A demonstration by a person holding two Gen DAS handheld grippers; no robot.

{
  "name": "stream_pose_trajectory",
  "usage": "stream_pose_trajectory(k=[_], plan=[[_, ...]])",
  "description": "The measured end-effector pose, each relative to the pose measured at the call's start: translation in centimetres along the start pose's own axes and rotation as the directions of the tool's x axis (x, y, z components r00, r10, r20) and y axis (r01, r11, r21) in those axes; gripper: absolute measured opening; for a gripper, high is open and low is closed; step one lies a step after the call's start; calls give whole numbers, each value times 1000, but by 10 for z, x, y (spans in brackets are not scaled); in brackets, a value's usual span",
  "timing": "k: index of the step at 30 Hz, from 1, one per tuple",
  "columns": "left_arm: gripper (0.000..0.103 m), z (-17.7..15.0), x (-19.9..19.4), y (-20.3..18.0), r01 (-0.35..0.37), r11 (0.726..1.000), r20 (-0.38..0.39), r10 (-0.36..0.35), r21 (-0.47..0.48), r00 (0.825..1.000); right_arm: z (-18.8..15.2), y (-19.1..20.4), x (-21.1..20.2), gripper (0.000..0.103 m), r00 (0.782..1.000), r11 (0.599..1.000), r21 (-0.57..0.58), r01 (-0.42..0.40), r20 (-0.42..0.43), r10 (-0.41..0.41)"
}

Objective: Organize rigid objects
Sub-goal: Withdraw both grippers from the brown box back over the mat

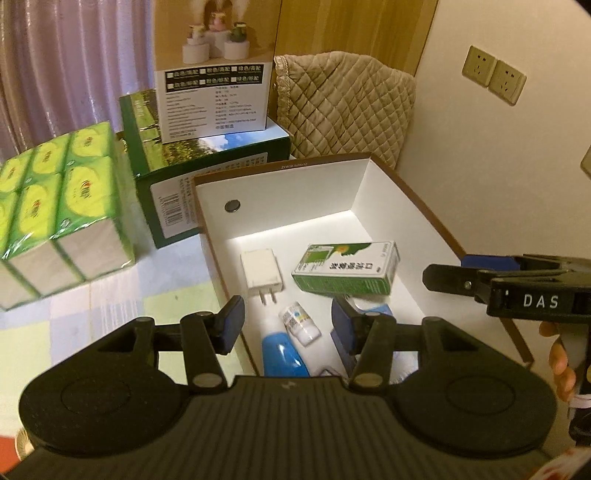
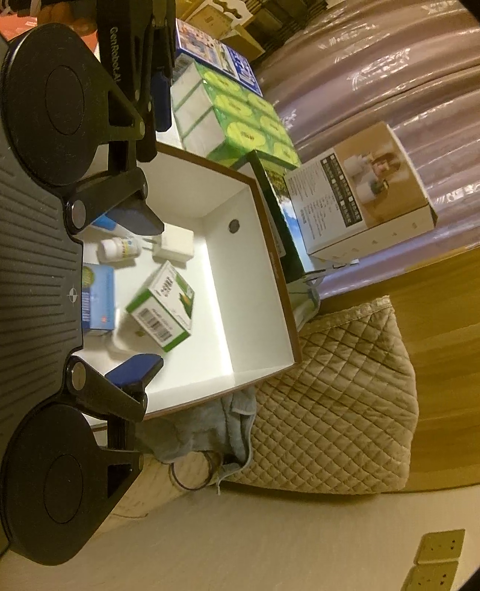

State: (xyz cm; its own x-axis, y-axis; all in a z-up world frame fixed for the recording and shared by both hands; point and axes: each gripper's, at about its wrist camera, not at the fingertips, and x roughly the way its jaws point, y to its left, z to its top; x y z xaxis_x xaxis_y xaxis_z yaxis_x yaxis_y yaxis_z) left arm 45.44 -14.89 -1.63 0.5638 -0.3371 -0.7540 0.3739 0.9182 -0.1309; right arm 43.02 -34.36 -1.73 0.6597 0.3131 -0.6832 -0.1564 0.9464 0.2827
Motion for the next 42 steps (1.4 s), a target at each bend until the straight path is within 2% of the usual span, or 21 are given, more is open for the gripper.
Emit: stream_pose_trajectory(k=[10,20,30,42], plan=[[48,-39,-46,3,-27,999,11,27,-43,1000,-35,13,-39,70,1000,1000,-4,-6,-2,6],[48,-90,-89,19,-46,997,0,46,-67,999,-71,36,-61,70,999,999,-12,-33,-32,32],[48,-140,-124,44,-82,989,-22,80,-125,997,-107,81,-72,70,993,993,-66,-98,-77,93],[48,-187,-150,77,-136,972,-53,128,-191,990,-147,146,-64,70,972,965,-167,-200,-159,174]])
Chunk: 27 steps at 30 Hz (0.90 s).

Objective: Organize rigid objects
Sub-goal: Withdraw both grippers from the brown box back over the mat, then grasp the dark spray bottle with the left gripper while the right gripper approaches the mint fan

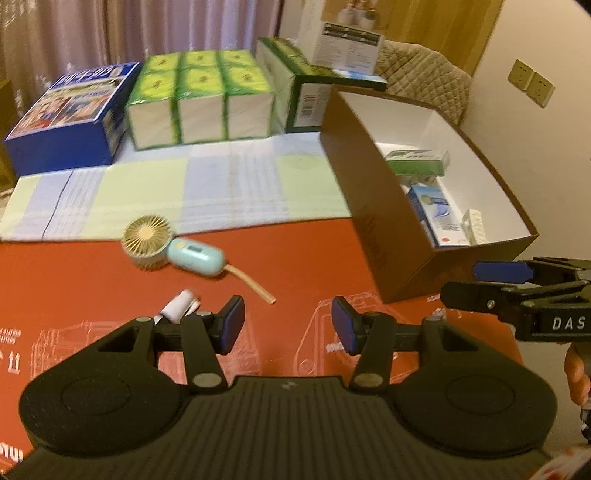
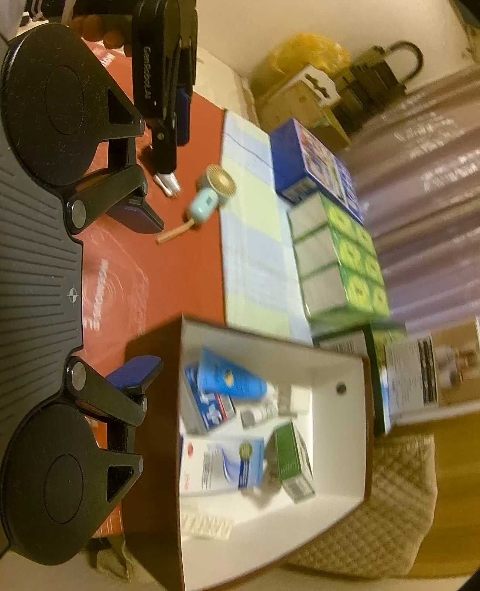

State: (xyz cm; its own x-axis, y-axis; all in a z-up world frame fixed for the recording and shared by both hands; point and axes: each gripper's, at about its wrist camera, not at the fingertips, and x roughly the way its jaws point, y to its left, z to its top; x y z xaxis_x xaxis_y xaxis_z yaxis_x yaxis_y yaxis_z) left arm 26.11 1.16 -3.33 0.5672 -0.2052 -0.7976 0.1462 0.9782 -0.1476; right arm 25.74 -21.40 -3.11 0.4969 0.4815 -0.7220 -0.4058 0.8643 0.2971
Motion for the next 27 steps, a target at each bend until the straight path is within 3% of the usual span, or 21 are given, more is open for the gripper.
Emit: stream_pose_trajectory(k=[17,27], plan=[[48,-35,-2,58,-96,992,-31,94,-78,995,-12,57,58,70,992,990,-123,-73,-112,59],[46,-43,26,78,-147,989,-21,147,8,989,-14,65,96,70,986,988,-141,-69,-161,46]])
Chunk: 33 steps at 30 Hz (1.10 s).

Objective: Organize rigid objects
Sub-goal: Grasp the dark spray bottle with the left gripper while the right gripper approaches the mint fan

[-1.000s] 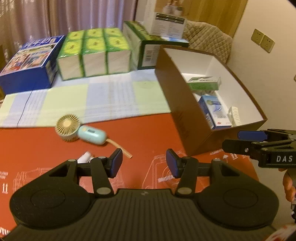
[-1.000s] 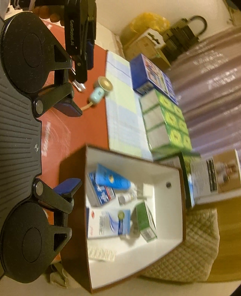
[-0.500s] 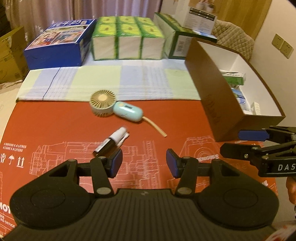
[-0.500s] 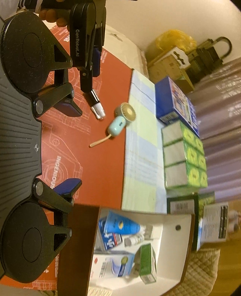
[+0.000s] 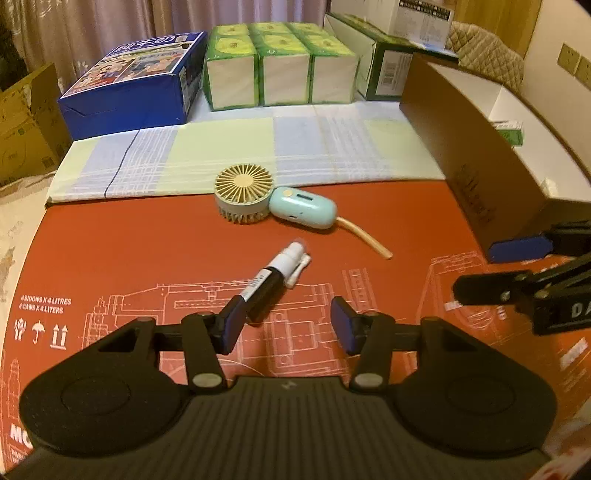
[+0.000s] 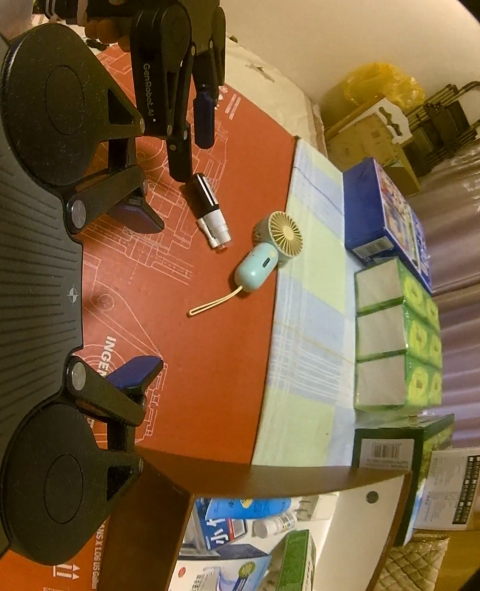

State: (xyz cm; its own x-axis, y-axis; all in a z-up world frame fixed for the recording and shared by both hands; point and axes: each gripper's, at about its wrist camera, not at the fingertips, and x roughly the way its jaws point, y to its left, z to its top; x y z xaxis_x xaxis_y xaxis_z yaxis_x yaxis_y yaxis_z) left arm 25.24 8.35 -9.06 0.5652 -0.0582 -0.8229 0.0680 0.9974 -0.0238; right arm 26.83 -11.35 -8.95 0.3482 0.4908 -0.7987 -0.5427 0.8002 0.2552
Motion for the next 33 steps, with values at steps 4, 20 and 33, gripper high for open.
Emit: stream_pose_trajectory(k=[4,20,33], plan=[[46,0,15,2,-10,998,0,10,60,1000,2,-4,9,70,1000,1000,13,8,-14,-8],[28,18,66,13,45,982,-53,-36,185,998,8,-16,34,70,996,997,60,56,-66,-52],[21,8,63,30,51,994,-59,-45,99,997,17,-11,50,70,995,998,33,49,-83,-46]])
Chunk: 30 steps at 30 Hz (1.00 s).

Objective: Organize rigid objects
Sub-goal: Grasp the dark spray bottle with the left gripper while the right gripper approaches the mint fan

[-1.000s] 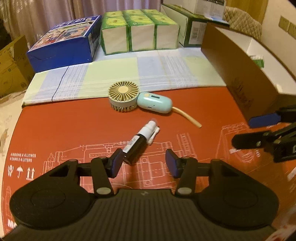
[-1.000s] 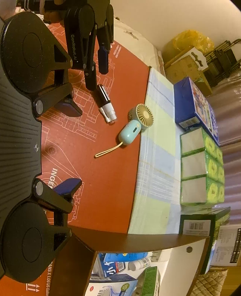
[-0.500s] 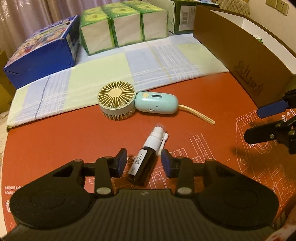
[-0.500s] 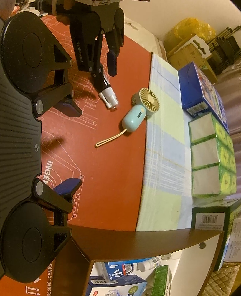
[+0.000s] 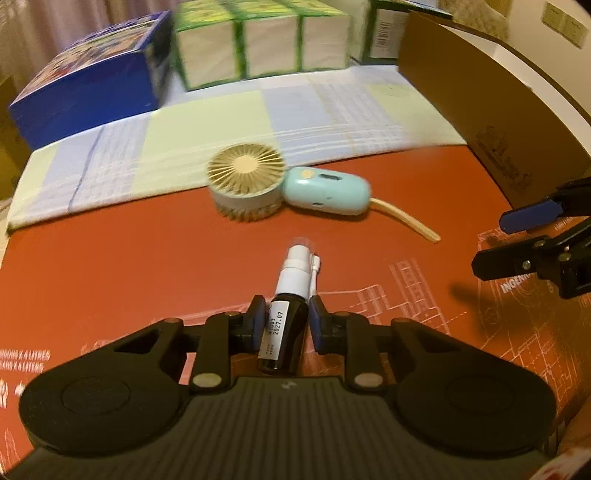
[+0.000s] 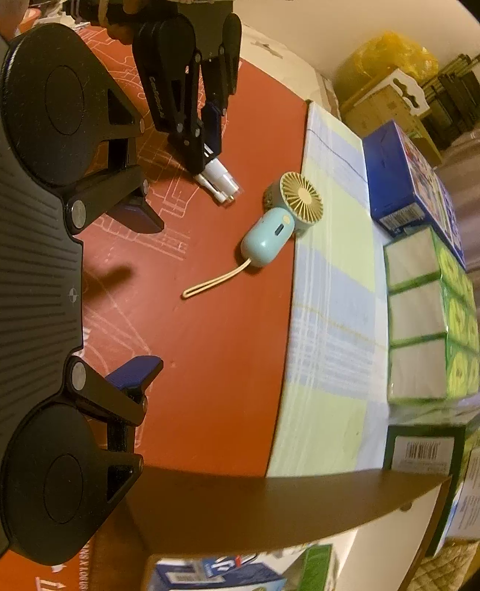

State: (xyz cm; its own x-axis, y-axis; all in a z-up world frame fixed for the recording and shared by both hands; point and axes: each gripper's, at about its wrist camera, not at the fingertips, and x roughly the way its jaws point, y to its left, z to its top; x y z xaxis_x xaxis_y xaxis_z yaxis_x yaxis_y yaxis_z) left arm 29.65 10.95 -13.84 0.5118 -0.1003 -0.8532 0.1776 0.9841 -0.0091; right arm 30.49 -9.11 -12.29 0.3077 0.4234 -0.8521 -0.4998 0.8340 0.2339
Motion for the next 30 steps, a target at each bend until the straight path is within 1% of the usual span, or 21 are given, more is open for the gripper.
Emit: stream_pose_trajectory(k=[3,5,7,12,15,17,22,25,29,30], plan=[[21,-7,-5,12,-33,997,4,33,-68,999,5,6,5,70,999,999,-30,-27,21,27],[20,-11,-8,21,-57,992,4,58,-116,998,10,12,11,70,998,997,-72,-42,41,45],[20,-14,-11,29,-80,983,5,81,-163,997,17,20,18,70,997,990,-133,-39,64,48],[20,-20,-16,45,-127,956,6,133,-266,991,34,40,41,70,991,954,-298,-23,116,60],[20,-22,-17,50,-150,946,3,158,-288,987,43,47,57,68,990,937,-348,-37,115,82],[20,-22,-18,52,-156,941,-2,163,-301,987,48,52,70,57,991,925,-376,-44,101,88],[20,-23,-19,53,-159,933,-11,164,-322,986,56,59,89,48,993,898,-440,-13,103,65],[20,-24,-20,52,-156,933,-14,160,-324,987,56,61,93,37,993,888,-460,19,110,36],[20,-26,-18,48,-150,934,-37,146,-323,989,48,60,87,31,993,882,-472,-5,100,60],[20,-27,-18,47,-154,936,-33,151,-317,988,45,61,85,31,993,883,-469,-7,98,60]])
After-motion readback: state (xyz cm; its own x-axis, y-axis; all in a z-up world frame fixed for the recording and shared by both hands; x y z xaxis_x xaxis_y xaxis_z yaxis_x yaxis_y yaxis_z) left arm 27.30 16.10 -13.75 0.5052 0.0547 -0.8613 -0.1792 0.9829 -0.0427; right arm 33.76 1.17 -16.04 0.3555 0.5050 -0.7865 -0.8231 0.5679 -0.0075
